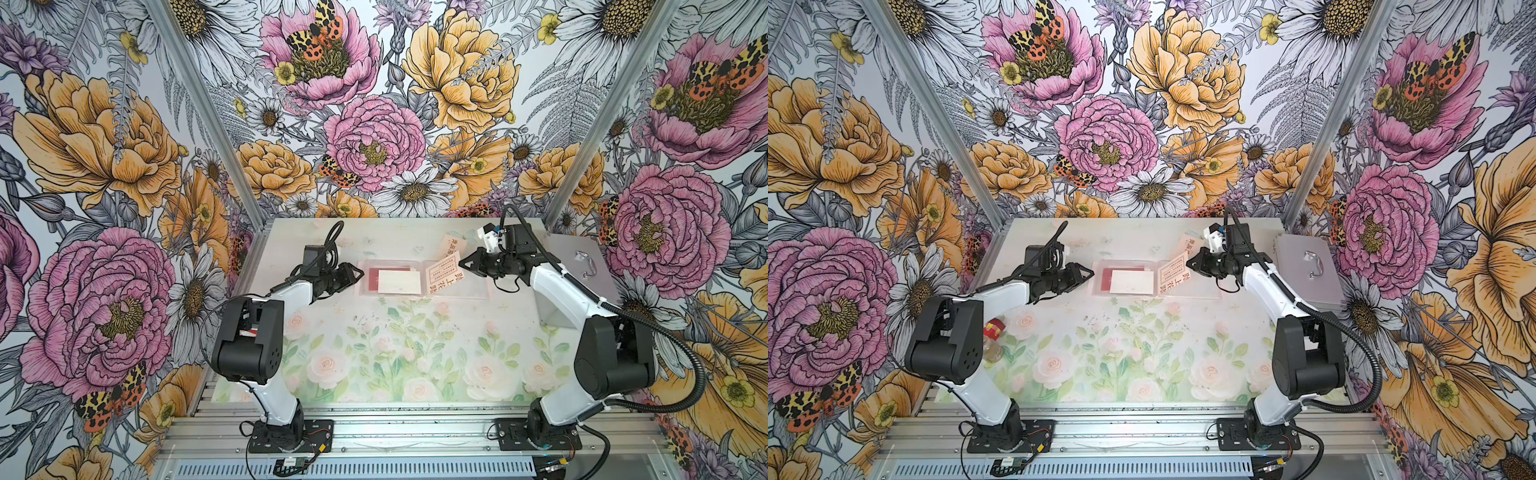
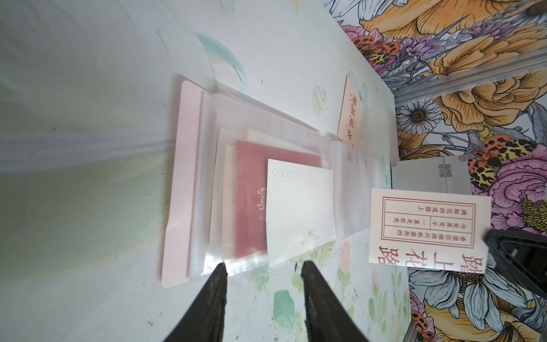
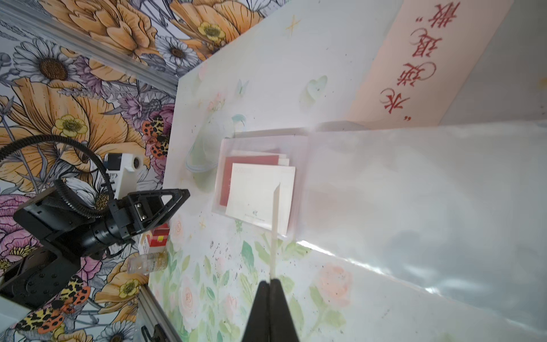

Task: Place the photos into the photo albums
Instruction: Insert the photo into the photo album.

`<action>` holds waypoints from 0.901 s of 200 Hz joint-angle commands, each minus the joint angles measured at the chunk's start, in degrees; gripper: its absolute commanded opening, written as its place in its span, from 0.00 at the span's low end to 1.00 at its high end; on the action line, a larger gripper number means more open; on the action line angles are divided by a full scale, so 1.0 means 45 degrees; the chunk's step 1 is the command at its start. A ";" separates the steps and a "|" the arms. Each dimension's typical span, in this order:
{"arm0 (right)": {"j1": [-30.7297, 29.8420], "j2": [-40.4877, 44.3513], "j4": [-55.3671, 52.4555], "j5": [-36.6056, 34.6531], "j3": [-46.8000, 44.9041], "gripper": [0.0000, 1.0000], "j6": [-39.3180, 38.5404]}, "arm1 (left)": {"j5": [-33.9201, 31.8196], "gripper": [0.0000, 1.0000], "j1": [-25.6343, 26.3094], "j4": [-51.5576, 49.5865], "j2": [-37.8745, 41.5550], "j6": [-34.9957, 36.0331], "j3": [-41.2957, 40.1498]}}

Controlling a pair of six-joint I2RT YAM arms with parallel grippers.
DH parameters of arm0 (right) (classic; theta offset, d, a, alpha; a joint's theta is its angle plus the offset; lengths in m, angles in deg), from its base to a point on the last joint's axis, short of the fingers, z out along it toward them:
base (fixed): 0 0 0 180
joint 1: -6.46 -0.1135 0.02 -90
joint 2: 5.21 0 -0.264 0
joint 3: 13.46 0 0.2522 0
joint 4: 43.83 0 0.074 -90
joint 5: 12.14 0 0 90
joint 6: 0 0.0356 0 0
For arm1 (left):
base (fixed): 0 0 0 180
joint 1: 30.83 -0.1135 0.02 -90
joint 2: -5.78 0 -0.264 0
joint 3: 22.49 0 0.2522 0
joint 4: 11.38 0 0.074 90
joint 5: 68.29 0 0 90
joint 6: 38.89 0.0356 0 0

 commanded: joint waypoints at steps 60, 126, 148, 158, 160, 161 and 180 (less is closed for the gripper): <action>-0.0139 -0.1052 0.2751 -0.0065 -0.0293 0.00 0.0402 | 0.0197 0.44 -0.0818 -0.0006 -0.0888 0.0532 0.0449; -0.0159 -0.1611 0.3942 0.0142 -0.0722 0.00 0.0760 | 0.0229 0.43 -0.0898 -0.0020 -0.1114 0.0575 0.0717; -0.0162 -0.2047 0.4891 0.0435 -0.0756 0.00 0.1275 | 0.0283 0.44 -0.0801 -0.0029 -0.1775 0.0573 0.0891; -0.0154 -0.2267 0.5225 0.0607 -0.0733 0.00 0.1521 | 0.0307 0.44 -0.0759 -0.0032 -0.1873 0.0554 0.0949; -0.0160 -0.2303 0.5271 0.0611 -0.0739 0.00 0.1550 | 0.0307 0.44 -0.0758 -0.0020 -0.1898 0.0558 0.0955; -0.0161 -0.2325 0.5282 0.0612 -0.0740 0.00 0.1555 | 0.0317 0.44 -0.0754 -0.0028 -0.1902 0.0556 0.0956; -0.0162 -0.2627 0.5239 0.0458 -0.0722 0.00 0.1461 | 0.0302 0.43 -0.0706 -0.0028 -0.2051 0.0573 0.1004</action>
